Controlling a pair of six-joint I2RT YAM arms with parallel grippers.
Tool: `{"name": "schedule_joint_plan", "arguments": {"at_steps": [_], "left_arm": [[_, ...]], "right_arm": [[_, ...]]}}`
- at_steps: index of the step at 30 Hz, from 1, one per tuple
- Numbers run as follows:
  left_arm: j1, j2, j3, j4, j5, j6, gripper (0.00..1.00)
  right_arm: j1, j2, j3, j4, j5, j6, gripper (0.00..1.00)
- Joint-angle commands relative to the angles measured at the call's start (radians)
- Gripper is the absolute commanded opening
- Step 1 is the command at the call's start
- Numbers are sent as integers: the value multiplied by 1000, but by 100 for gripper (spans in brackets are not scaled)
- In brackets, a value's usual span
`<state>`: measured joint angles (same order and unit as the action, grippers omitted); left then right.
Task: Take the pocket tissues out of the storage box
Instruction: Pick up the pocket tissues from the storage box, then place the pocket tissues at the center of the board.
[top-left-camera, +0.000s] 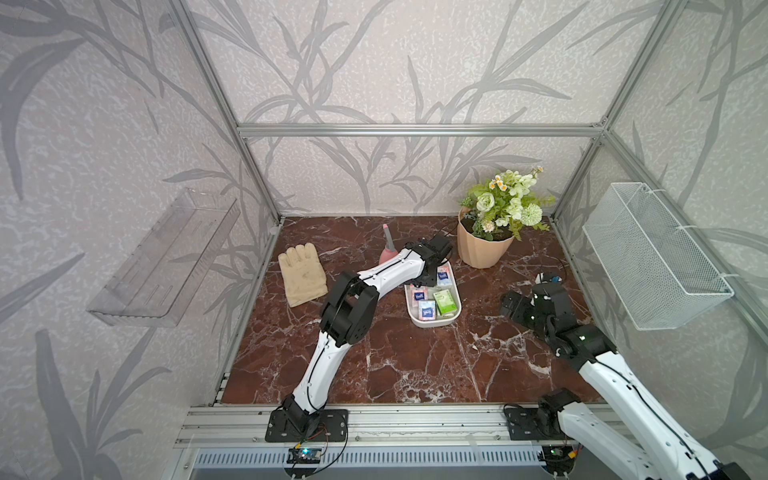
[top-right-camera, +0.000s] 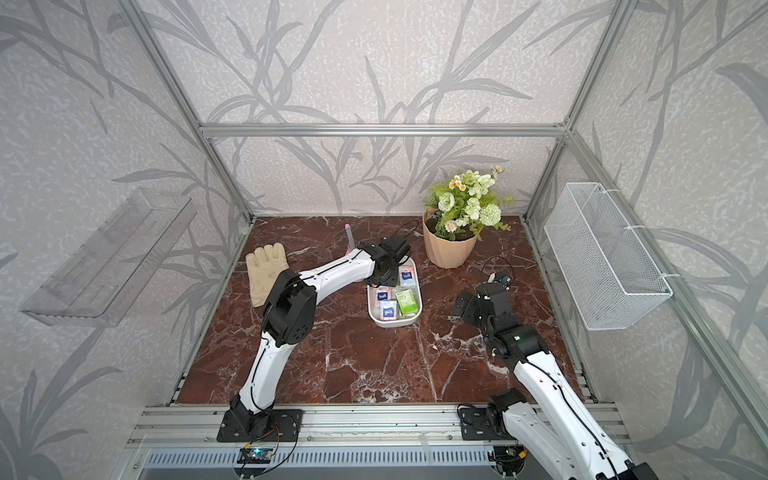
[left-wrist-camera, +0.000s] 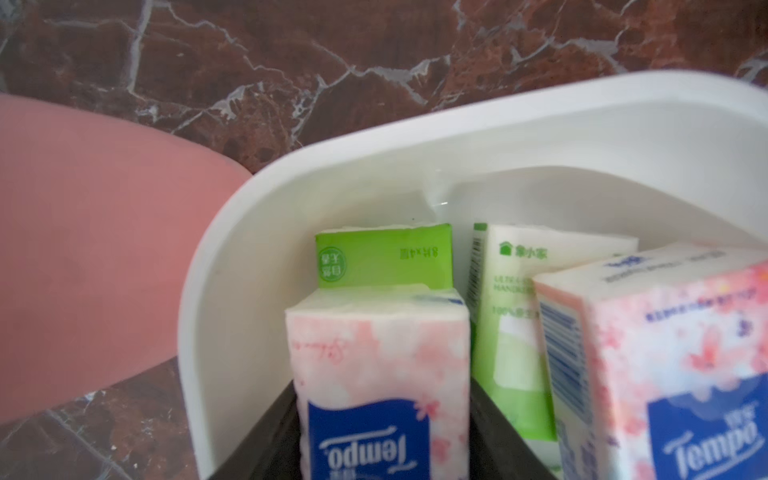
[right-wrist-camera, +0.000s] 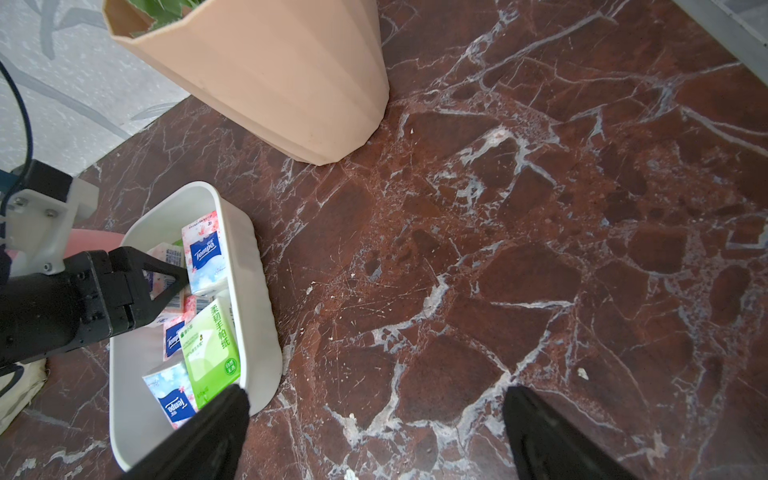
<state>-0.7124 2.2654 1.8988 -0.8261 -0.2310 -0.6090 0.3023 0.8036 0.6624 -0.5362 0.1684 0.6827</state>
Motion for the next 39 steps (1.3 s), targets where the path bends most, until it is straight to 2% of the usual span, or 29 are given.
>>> {"name": "schedule_joint_plan", "arguments": {"at_steps": [1, 4, 12, 20, 24, 28, 33, 39], "left_arm": [[-1, 6, 34, -22, 27, 16, 48], [-2, -13, 34, -31, 25, 30, 44], [-3, -144, -26, -51, 31, 49, 43], [-5, -385, -216, -23, 54, 30, 42], [-3, -537, -372, -22, 39, 23, 42], [-3, -691, -545, -29, 16, 0, 42], [0, -826, -734, -13, 9, -33, 43], [4, -870, -880, 16, -8, -62, 43]], "right_arm": [[-5, -3, -10, 9, -10, -3, 99], [-5, -3, -12, 10, -13, 3, 99], [-5, 28, -5, 28, -78, 20, 99], [-2, 118, 30, 35, -194, 48, 99], [16, 155, 48, 22, -210, 63, 99], [84, 195, 88, -23, -157, 64, 99], [210, 269, 158, -73, -54, 129, 99], [356, 407, 266, -111, 41, 199, 100]]}}
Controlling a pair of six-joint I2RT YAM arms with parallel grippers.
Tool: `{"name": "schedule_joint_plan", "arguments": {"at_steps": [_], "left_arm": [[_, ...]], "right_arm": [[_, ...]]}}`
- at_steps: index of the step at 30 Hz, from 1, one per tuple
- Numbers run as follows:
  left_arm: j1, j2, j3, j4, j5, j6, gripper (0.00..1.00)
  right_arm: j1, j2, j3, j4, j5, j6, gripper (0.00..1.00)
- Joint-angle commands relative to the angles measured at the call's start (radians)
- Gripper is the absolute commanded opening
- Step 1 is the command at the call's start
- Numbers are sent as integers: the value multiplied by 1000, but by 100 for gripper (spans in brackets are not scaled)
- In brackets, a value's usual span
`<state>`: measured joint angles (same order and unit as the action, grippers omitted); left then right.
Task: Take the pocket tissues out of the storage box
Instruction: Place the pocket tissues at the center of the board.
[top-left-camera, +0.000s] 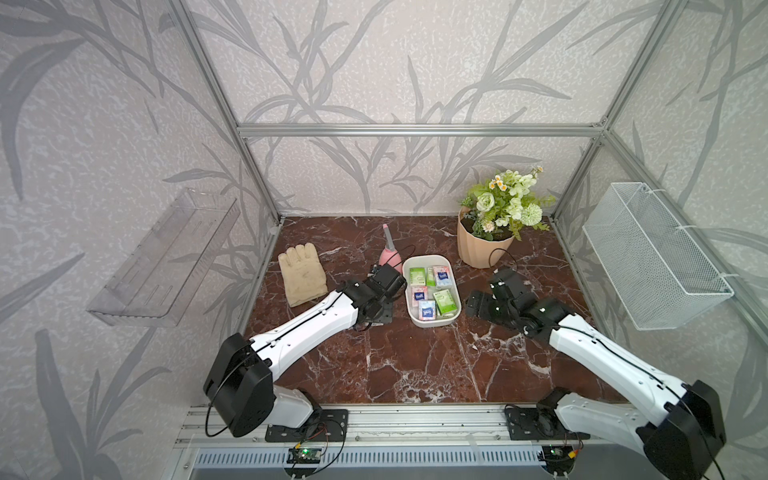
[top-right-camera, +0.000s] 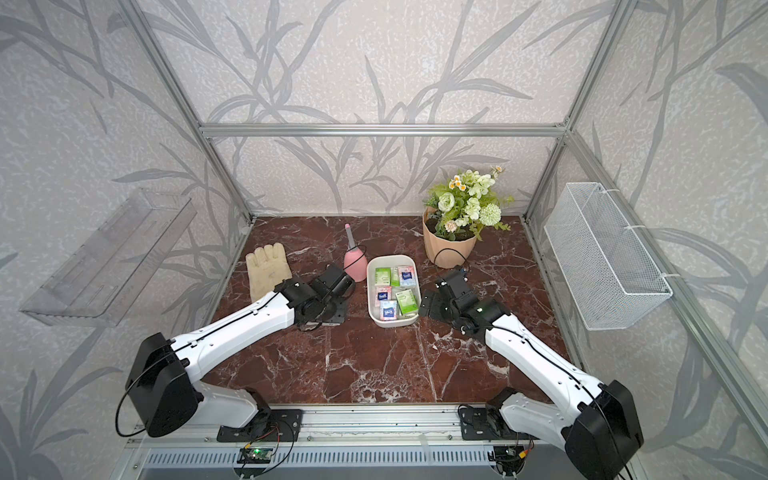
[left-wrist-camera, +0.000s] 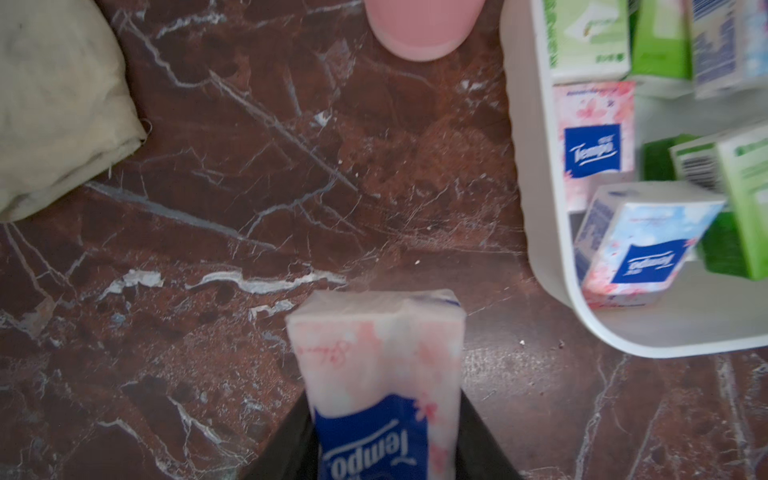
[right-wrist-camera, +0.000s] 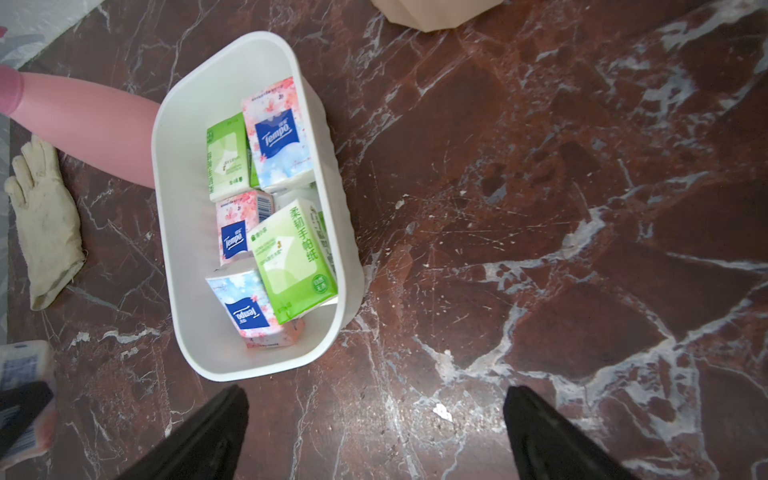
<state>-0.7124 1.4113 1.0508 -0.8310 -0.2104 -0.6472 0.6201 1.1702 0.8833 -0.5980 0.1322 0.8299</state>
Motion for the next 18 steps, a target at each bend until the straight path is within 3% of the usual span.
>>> {"name": "schedule_joint_plan", "arguments": {"at_steps": [1, 9, 18], "left_arm": [[4, -14, -51, 30, -29, -22, 43], [23, 5, -173, 132, -54, -4, 44], [56, 74, -250, 245, -14, 14, 46]], "right_arm": [[58, 69, 66, -57, 86, 64, 100], [166, 256, 215, -81, 116, 103, 93], [195, 355, 277, -82, 96, 127, 84]]}}
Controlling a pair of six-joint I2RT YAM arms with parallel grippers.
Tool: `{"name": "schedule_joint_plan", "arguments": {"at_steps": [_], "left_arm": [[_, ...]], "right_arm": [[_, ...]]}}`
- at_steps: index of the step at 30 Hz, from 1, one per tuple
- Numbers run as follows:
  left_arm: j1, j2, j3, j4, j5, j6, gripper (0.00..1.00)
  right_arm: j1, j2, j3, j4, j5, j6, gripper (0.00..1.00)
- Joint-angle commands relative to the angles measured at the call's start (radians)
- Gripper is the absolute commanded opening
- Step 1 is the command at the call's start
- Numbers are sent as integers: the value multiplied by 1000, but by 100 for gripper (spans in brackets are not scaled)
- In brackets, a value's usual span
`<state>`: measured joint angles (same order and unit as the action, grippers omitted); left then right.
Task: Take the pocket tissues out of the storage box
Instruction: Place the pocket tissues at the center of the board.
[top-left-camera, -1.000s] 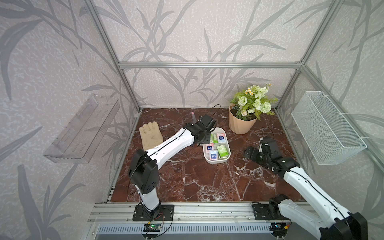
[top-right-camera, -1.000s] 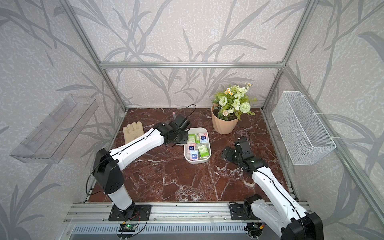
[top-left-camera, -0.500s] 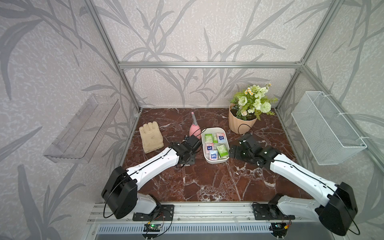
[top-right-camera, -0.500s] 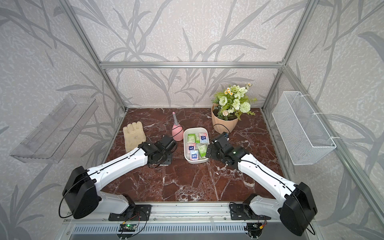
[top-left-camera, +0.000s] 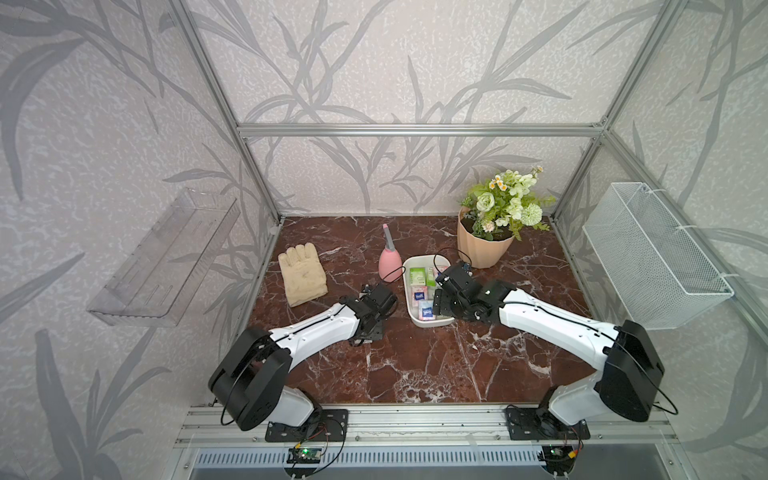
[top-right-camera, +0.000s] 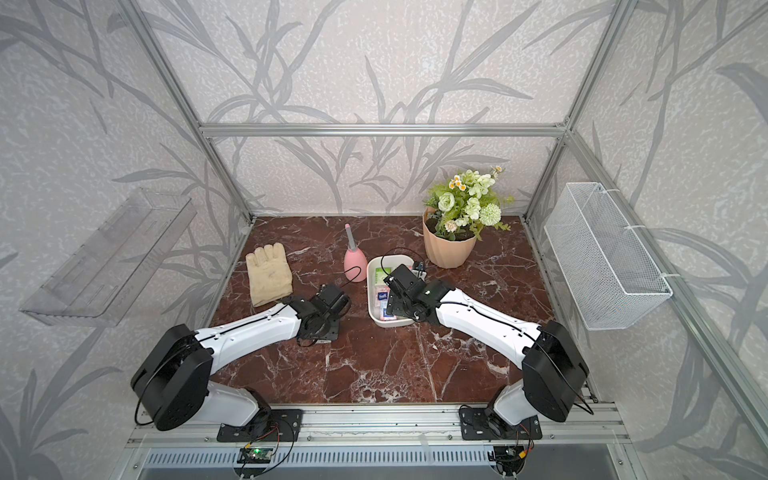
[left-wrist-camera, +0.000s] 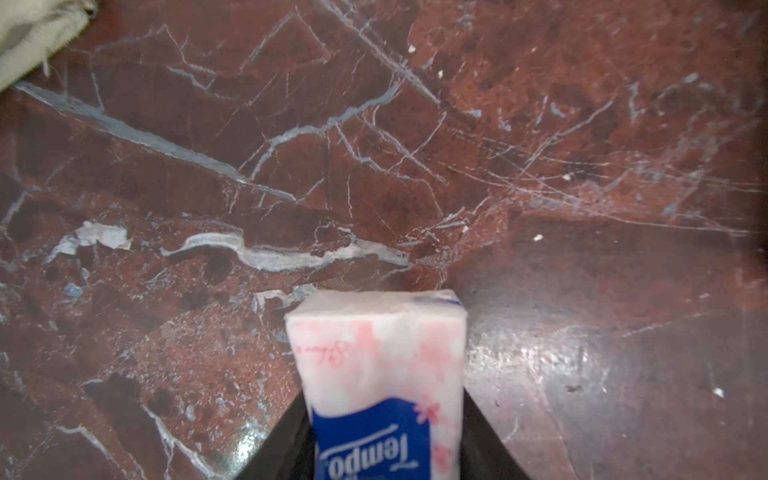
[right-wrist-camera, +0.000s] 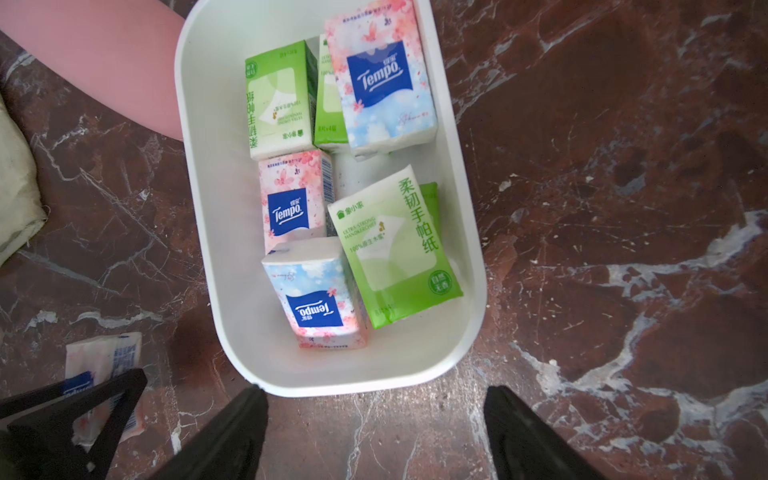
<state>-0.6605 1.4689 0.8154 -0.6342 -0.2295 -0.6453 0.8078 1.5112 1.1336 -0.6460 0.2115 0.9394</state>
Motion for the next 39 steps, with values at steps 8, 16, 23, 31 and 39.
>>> {"name": "schedule_joint_plan", "arguments": {"at_steps": [8, 16, 23, 31, 39], "left_arm": [[26, 72, -28, 82, 35, 13, 55], [52, -36, -12, 31, 44, 24, 76], [96, -219, -24, 9, 0, 41, 96], [98, -483, -160, 135, -100, 95, 100], [101, -649, -243, 151, -157, 93, 100]], "right_arm": [[10, 87, 101, -76, 16, -4, 80], [14, 162, 180, -95, -6, -13, 77], [21, 252, 239, -103, -21, -10, 73], [26, 356, 292, -113, -41, -17, 70], [26, 446, 358, -133, -44, -28, 69]]}}
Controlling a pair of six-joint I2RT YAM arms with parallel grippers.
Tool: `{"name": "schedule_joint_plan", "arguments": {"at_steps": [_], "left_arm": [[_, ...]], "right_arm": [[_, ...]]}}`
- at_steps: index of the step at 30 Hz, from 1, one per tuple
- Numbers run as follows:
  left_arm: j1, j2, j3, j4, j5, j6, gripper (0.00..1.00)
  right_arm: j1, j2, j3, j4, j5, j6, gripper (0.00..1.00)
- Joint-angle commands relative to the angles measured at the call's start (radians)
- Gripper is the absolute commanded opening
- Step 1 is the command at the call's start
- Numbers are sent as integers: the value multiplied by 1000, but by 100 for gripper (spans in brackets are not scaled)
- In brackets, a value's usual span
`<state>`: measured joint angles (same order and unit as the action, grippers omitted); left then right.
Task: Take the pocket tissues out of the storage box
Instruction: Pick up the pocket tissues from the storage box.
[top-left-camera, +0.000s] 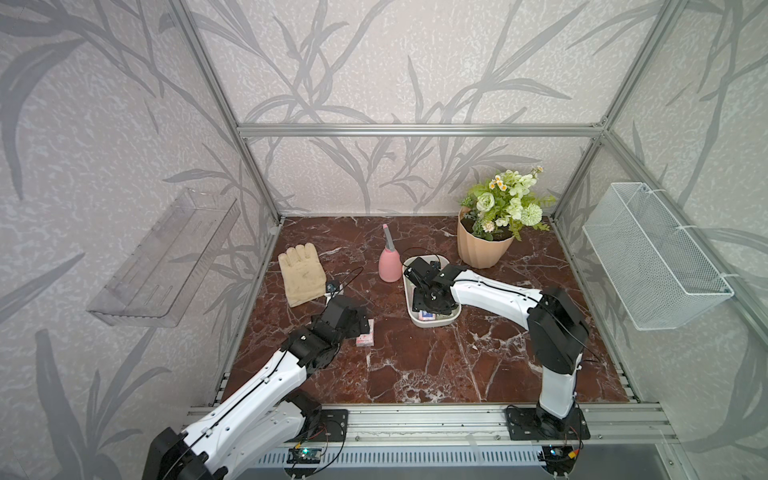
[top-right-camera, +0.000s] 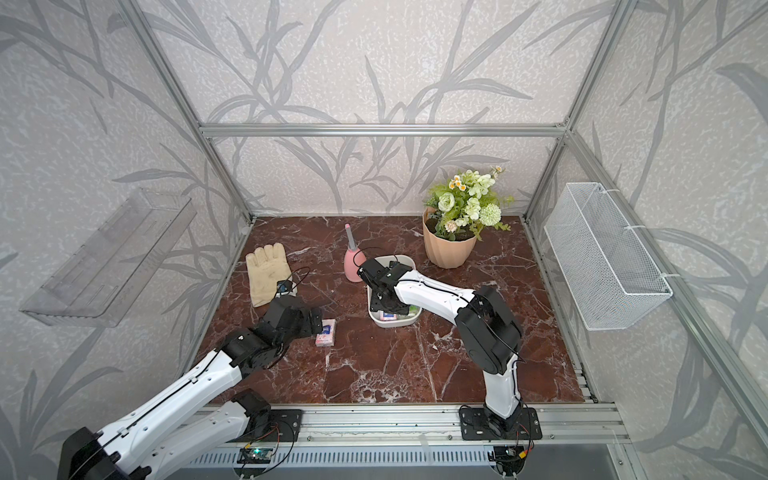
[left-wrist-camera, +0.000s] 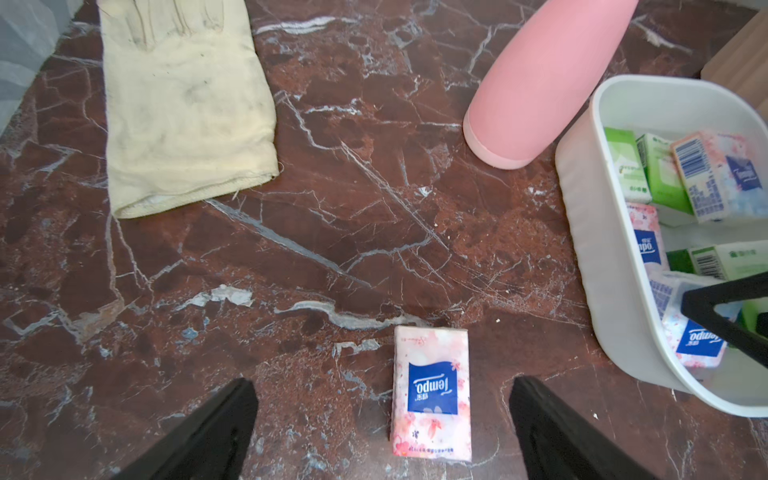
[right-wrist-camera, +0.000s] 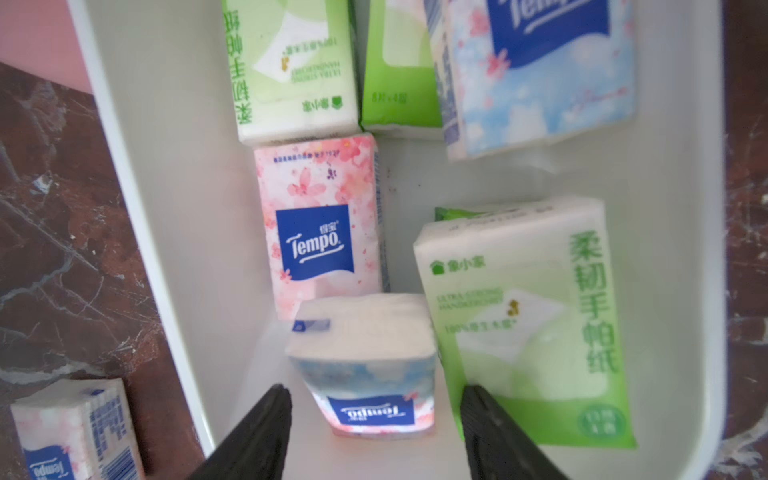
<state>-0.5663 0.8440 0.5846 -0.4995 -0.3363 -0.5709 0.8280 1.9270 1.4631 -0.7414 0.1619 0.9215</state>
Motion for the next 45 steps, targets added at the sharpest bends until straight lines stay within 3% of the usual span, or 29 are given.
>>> {"name": "schedule_joint_plan", "arguments": {"at_steps": [1, 17, 19, 22, 27, 38, 45], "left_arm": [[7, -29, -15, 11, -52, 22, 100], [8, -21, -19, 7, -55, 39, 100], [9, -18, -19, 7, -54, 40, 100], [9, -13, -17, 10, -47, 39, 100], [9, -18, -6, 12, -35, 46, 100], [10, -84, -1, 131, -36, 206, 100], [11, -166, -53, 174, -63, 240, 100]], "right_arm": [[6, 40, 35, -40, 7, -10, 69], [17, 136, 113, -111, 22, -39, 67], [20, 133, 117, -116, 34, -39, 62], [25, 110, 110, -117, 48, -34, 54], [33, 58, 97, -119, 55, -14, 50], [69, -96, 97, -198, 74, 34, 50], [127, -153, 117, -284, 70, 80, 50]]}}
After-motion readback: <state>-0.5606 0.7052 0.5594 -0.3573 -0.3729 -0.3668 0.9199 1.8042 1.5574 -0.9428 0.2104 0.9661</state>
